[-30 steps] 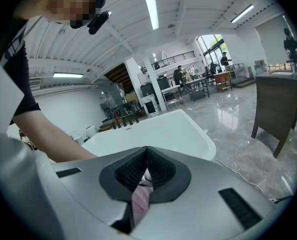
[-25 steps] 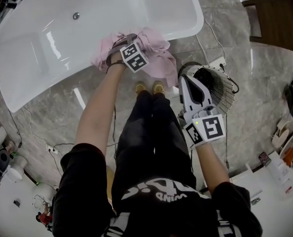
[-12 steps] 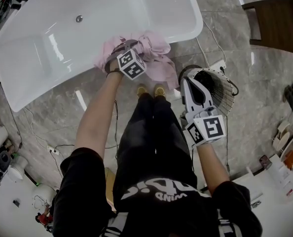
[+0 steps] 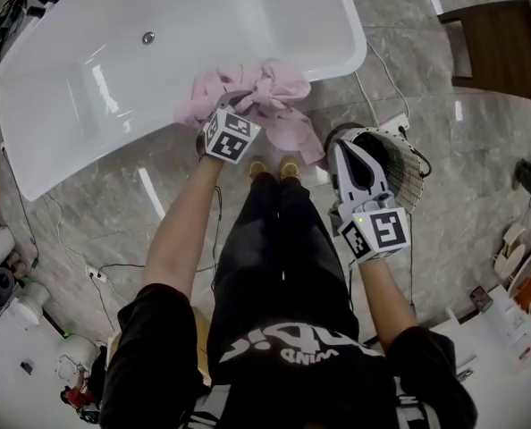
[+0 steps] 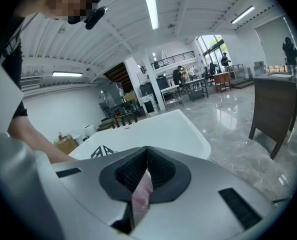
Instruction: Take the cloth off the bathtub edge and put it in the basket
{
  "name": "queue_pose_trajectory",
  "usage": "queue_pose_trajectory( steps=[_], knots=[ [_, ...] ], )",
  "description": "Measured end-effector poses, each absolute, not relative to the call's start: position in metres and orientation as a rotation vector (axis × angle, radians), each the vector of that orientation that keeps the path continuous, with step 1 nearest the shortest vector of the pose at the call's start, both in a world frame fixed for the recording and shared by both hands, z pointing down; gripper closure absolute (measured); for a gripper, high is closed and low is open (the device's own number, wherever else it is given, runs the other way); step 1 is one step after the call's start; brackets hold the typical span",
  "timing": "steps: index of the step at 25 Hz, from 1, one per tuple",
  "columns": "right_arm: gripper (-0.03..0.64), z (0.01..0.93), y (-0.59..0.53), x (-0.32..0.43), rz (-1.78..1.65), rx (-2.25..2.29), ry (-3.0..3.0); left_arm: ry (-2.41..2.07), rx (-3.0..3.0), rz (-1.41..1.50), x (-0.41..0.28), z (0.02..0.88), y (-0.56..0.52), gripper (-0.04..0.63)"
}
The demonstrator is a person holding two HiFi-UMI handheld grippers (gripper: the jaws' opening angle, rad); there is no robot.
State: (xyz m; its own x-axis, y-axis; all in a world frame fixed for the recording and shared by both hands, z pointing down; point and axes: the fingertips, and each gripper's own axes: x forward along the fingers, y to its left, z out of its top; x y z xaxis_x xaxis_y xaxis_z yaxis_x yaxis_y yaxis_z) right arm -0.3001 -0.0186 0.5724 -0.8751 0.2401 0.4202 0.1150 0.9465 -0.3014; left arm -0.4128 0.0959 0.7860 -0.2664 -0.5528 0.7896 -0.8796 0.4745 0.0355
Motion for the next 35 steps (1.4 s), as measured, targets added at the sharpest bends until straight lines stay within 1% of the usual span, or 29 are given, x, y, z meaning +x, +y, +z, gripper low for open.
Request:
queue_pose_trajectory(
  steps=[4,9,14,21,30,35],
  knots=[
    [0.606,0.568,-0.022,-0.294,0.356,-0.258,-2.638,-2.023,1.187,0.412,-0.409,0.749,0.093,0.537],
    [0.606,0.546,-0.027,-0.285,0.332,-0.256,-2.658,-2.110,1.182,0.278,-0.396,0.679,0.094,0.537],
    [0.606,0.506,-0.031,-0.284,0.286,-0.255,-2.712,-2.213,1.206,0.212,-0.393,0.589,0.092,0.537],
    [0.606,0.440,-0.039,-0.260,0.240,-0.239,-2.781,-2.349,1.280,0.097,-0.371,0.442,0.074,0.538],
    [0.606,0.383,-0.030,-0.237,0.173,-0.198,-2.880,-2.581,1.553,0.137,-0.354,0.247,0.065,0.538],
    [0.606,0.366,-0.024,-0.227,0.178,-0.132,-2.915,-2.597,1.696,0.144,-0.343,0.192,0.053,0.538]
  ],
)
